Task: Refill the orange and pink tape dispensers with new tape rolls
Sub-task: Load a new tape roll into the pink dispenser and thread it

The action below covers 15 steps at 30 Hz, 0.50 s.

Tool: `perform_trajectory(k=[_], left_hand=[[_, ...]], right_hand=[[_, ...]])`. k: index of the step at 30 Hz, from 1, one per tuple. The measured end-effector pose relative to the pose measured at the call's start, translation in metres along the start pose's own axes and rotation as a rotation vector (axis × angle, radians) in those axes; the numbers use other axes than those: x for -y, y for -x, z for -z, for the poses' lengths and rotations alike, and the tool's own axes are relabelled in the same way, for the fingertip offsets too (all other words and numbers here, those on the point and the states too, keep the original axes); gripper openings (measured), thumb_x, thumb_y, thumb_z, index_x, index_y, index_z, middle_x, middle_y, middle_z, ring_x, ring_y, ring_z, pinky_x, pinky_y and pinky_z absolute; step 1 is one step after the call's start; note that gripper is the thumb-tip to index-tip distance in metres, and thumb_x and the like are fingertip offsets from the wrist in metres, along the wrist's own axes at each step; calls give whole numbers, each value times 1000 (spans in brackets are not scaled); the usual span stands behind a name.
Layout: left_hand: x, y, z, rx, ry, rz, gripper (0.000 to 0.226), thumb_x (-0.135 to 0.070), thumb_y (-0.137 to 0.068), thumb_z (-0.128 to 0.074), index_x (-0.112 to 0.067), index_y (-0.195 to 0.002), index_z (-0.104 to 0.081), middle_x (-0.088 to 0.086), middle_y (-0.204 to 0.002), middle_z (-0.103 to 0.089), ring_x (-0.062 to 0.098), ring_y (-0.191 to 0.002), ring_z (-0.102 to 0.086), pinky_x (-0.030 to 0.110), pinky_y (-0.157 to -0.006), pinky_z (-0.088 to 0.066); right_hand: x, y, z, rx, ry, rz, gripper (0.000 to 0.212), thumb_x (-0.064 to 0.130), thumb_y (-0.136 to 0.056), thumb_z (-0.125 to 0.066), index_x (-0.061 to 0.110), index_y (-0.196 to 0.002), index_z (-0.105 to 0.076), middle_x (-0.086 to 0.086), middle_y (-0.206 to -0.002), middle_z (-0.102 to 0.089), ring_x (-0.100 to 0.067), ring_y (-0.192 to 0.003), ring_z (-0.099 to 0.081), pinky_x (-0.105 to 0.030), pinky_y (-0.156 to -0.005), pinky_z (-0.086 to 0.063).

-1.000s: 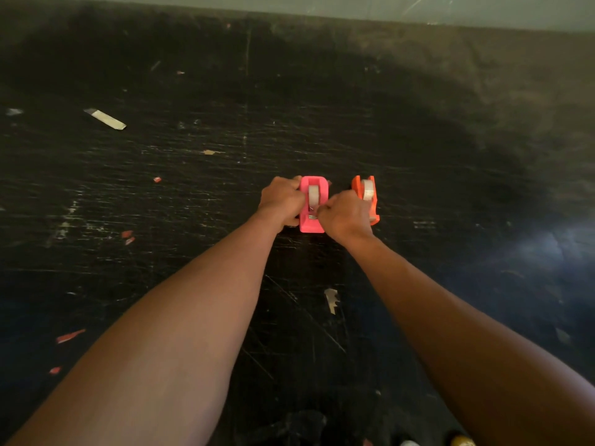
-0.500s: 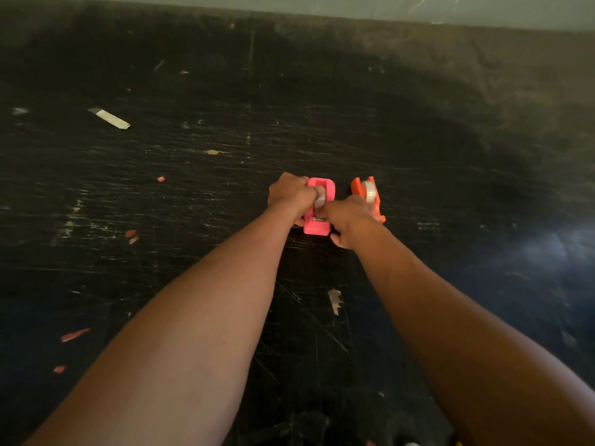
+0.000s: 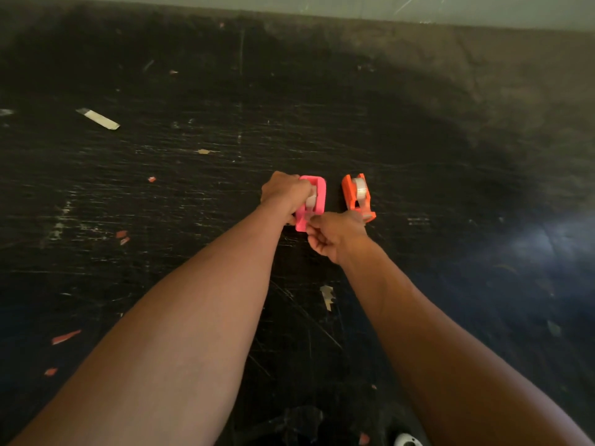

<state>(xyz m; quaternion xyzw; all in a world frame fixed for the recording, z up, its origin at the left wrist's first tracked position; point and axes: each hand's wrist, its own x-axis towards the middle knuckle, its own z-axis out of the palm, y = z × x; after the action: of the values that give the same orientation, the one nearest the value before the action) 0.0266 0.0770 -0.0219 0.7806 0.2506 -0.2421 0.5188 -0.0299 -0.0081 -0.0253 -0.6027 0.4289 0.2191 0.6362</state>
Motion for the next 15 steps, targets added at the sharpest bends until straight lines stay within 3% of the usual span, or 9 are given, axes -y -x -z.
perform_trajectory(k=[6,12,15], left_hand=[[0,1,0,70,60,28,59,-8,-90,-65,-24,-145,-52,16,-130,-63,31,-109,-68,51,-92,-58],[1,-3,1,87,82,32,63,-3,-87,-65,-23,-145,-52,15,-129,-63,30,-109,-68,51,-93,-58],[4,-6,4,113,103,29,65,1,-87,-65,-23,-145,-52,14,-129,-64,27,-107,-69,46,-89,-59]], right_hand=[[-14,-1,-1,-62,-139,-51,20,5,-86,-73,11,-100,-60,-7,-84,-69,-12,-69,-65,-24,-59,-57],[-15,-4,-7,-143,-115,-50,12,13,-87,-73,12,-84,-61,-4,-78,-69,-9,-64,-63,-26,-73,-61],[-21,-7,-8,-130,-68,-33,12,15,-88,-73,11,-82,-63,-4,-75,-68,-9,-61,-62,-25,-68,-59]])
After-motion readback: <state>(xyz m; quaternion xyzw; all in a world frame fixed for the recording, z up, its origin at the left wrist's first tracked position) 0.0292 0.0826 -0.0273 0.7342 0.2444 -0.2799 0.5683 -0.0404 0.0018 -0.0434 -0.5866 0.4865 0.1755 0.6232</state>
